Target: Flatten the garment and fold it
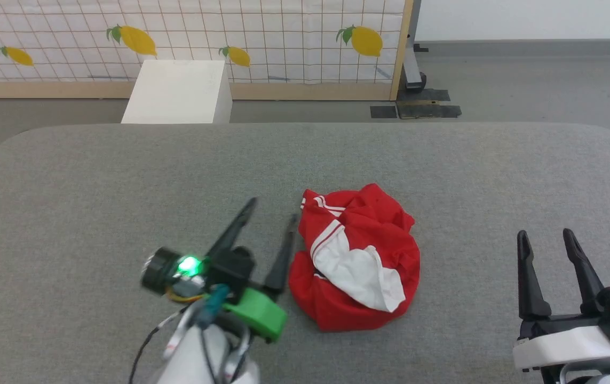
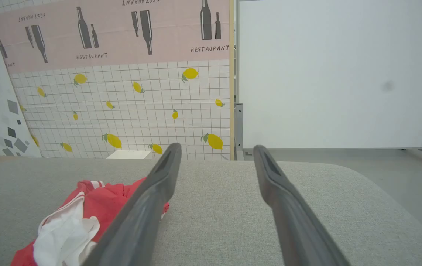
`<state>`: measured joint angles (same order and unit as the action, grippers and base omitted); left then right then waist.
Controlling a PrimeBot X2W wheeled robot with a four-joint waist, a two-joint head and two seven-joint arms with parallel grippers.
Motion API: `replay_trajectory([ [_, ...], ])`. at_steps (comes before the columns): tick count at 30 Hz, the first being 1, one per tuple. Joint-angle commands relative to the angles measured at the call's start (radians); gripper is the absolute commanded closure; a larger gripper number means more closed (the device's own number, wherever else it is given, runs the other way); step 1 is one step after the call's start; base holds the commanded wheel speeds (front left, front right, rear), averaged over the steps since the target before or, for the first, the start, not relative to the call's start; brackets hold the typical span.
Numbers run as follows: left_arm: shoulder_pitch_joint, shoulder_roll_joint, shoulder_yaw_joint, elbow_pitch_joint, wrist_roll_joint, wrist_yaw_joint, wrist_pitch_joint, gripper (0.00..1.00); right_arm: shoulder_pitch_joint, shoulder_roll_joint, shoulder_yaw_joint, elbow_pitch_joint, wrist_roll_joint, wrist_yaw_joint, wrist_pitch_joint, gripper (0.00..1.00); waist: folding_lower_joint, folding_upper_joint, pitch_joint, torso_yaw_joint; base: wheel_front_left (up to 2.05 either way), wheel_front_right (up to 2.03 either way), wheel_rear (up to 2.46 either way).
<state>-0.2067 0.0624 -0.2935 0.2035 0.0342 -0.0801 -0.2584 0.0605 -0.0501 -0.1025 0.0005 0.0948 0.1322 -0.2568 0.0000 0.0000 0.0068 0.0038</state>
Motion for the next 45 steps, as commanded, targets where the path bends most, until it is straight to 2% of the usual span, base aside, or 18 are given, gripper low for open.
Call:
replay_trajectory([
  [1,-0.035,-0.004,-0.025,0.023,0.017,-0.008,-0.003,0.00,0.002,0.000,0.004,-0.001,-0.007,-0.002,-0.005,0.00,0.0000,0.0000,0.005,-0.005,0.00,0.00,0.00],
  [5,-0.126,-0.007,-0.122,0.120,0.023,-0.034,0.080,0.00,0.000,0.000,0.005,-0.005,-0.007,-0.002,-0.005,0.00,0.0000,0.0000,0.016,-0.016,0.00,0.00,0.00],
  [9,-0.207,-0.010,-0.217,0.216,-0.049,-0.048,0.233,0.00,-0.011,0.000,0.009,-0.005,-0.011,-0.002,-0.005,0.00,0.0000,0.0000,0.038,-0.035,0.00,0.00,0.00],
  [11,-0.245,-0.010,-0.275,0.249,-0.106,-0.050,0.308,0.00,-0.021,0.000,0.010,-0.007,-0.012,-0.002,-0.005,0.00,0.0000,0.0000,0.054,-0.048,0.00,0.00,0.00],
  [14,-0.302,-0.004,-0.411,0.292,-0.242,-0.050,0.459,0.00,-0.034,0.000,0.009,-0.008,-0.016,-0.002,-0.005,0.00,0.0000,0.0000,0.075,-0.064,0.00,0.00,0.00],
  [21,-0.447,0.092,-0.648,0.272,-0.503,-0.050,0.691,0.00,-0.062,0.000,0.005,-0.012,-0.013,-0.002,-0.005,0.00,0.0000,0.0000,0.124,-0.092,0.00,0.00,0.00],
  [25,-0.504,0.147,-0.753,0.276,-0.591,-0.050,0.753,0.00,-0.075,0.000,0.005,-0.011,-0.006,-0.002,-0.005,0.00,0.0000,0.0000,0.141,-0.106,0.00,0.00,0.00],
  [30,-0.551,0.183,-0.866,0.309,-0.640,-0.051,0.764,0.00,-0.086,0.000,0.005,-0.012,-0.002,-0.002,-0.005,0.00,0.0000,0.0000,0.157,-0.117,0.00,0.00,0.00],
  [31,-0.559,0.185,-0.880,0.317,-0.646,-0.051,0.755,0.73,-0.088,0.000,0.004,-0.012,-0.001,-0.002,-0.005,0.00,0.0000,0.0000,0.160,-0.118,0.00,0.00,0.00],
  [32,-0.564,0.185,-0.889,0.324,-0.651,-0.051,0.748,1.00,-0.089,0.000,0.003,-0.013,-0.001,-0.002,-0.005,0.00,0.0000,0.0000,0.161,-0.118,0.00,0.00,0.00],
  [40,-0.583,0.182,-0.910,0.298,-0.661,-0.046,0.587,1.00,-0.069,0.000,-0.020,-0.011,-0.004,-0.002,-0.005,0.00,0.0000,0.0000,0.137,-0.083,0.00,0.00,0.00],
  [42,-0.564,0.194,-0.888,0.262,-0.660,-0.020,0.525,1.00,-0.062,0.000,-0.022,-0.010,-0.005,-0.002,-0.005,0.00,0.0000,0.0000,0.126,-0.069,0.00,0.00,0.00],
  [45,-0.523,0.232,-0.842,0.191,-0.659,0.047,0.433,1.00,-0.051,0.000,-0.028,-0.014,-0.008,-0.002,-0.005,0.00,0.0000,0.0000,0.112,-0.038,0.00,0.00,0.00],
])
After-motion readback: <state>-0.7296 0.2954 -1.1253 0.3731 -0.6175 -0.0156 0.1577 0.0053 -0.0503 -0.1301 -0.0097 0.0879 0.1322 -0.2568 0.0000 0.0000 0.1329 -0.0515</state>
